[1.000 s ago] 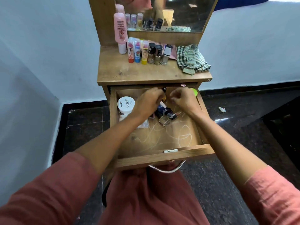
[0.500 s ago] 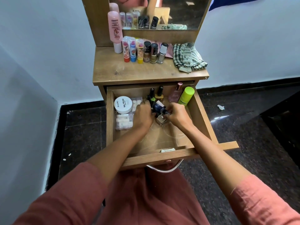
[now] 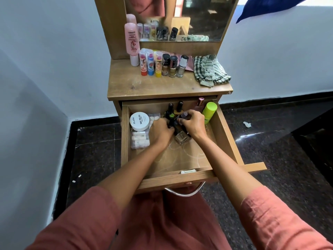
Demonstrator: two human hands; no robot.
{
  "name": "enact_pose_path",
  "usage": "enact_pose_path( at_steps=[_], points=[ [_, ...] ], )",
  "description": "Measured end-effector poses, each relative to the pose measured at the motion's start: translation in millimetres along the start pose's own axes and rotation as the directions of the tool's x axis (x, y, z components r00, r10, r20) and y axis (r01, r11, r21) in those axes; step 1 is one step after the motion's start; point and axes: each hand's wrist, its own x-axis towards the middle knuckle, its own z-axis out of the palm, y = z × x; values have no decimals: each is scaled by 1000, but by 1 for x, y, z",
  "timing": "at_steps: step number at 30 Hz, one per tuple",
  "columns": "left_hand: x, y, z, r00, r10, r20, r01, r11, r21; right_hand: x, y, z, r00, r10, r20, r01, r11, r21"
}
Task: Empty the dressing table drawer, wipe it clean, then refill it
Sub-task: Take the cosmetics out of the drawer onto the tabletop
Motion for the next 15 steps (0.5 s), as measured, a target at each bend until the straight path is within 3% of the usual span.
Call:
enact_pose_path(
  at_steps=[5,15],
  points=[
    [-3,5,-11,998,40,-56,-44,996,-76,-1,-8,-9,998,-44,-34,45,998,38],
    [17,39,-62,930,258,-262,-328,905,-272,14,-49,-59,948,-281,-146,280,960,-30]
  ],
)
